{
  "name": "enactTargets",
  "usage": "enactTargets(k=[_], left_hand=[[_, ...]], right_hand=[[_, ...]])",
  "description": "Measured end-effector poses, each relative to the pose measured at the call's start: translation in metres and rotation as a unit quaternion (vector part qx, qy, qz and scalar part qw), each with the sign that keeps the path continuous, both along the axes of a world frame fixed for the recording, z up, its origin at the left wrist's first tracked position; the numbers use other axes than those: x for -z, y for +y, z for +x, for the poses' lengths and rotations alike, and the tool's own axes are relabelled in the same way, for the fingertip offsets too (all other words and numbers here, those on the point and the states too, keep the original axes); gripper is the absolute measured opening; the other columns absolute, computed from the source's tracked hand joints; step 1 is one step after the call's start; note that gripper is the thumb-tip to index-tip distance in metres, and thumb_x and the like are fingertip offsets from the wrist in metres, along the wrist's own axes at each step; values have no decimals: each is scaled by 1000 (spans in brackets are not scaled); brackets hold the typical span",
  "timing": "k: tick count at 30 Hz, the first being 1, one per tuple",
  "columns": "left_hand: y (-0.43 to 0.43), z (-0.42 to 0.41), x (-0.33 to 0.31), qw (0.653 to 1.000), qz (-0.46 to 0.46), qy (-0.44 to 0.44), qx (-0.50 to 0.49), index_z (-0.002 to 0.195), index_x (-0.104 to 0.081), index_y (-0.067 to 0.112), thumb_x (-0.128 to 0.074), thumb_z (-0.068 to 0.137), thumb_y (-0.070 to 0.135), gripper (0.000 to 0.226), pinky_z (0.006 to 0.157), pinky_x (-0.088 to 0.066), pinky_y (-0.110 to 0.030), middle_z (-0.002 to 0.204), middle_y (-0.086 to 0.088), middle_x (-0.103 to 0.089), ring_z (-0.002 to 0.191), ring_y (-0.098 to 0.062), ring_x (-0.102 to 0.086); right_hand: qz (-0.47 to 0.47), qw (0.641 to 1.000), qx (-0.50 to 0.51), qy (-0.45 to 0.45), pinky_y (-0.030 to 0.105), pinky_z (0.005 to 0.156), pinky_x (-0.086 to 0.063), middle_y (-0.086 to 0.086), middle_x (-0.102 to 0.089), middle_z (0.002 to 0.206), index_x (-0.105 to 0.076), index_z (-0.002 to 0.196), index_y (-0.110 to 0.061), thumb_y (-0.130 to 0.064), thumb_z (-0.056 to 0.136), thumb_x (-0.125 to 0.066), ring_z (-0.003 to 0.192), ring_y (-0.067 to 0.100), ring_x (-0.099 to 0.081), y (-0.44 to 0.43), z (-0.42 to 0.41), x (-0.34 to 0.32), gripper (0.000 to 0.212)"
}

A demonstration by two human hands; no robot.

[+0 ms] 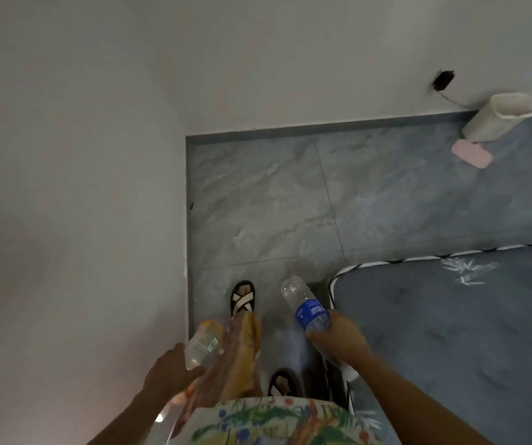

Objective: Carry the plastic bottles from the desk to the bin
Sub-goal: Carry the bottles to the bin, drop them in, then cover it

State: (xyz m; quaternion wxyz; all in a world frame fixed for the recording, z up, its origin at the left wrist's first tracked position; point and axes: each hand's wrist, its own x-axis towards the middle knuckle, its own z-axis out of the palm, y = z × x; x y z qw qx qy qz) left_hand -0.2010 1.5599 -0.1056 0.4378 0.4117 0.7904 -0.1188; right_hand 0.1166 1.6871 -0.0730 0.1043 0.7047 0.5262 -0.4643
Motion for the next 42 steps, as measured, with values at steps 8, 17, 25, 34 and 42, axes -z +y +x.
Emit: enactTargets(k=[8, 17, 25, 34, 42], left_hand=[[186, -54, -18, 997, 43, -30, 58, 111, -54, 15, -69, 73, 42, 50, 63, -41, -26, 109, -10, -66, 94, -24, -65], [402, 7, -33, 971, 96, -87, 203, 119, -50, 16, -69, 73, 48, 59, 77, -49, -30, 118, -8, -63, 102, -25, -62], [554, 86, -21, 940, 89, -83, 317, 124, -47, 14, -68, 74, 49, 65, 87, -51, -36, 122, -11, -61, 108, -27, -60], [685, 154, -24, 941, 43, -65, 329, 119, -54, 12, -70, 70, 49, 63, 78, -50, -29, 119, -12, -66, 104, -27, -65], [793, 224, -17, 935, 5, -77, 347, 122, -52, 10, -61, 62, 54, 75, 75, -45, -26, 122, -12, -64, 104, -25, -63]], right_hand=[[19, 998, 48, -28, 28, 69, -46, 10, -69, 92, -60, 96, -10, -34, 72, -72, 81, 25, -65, 121, -20, 0, 36], [-32, 981, 183, -57, 26, 69, -40, 17, -67, 102, -57, 105, -2, -31, 69, -80, 90, 28, -64, 173, 18, 10, 51], [-67, 956, 281, -57, 24, 67, -39, 15, -69, 103, -62, 104, -3, -31, 68, -79, 86, 25, -64, 255, 69, 18, 48], [-35, 951, 307, -25, 30, 80, -49, 13, -61, 113, -52, 117, -6, -37, 77, -70, 94, 21, -60, 407, 142, -5, 54], [18, 921, 388, 31, 34, 91, -51, 11, -58, 115, -49, 120, -8, -31, 78, -72, 101, 21, -60, 524, 213, -14, 54]])
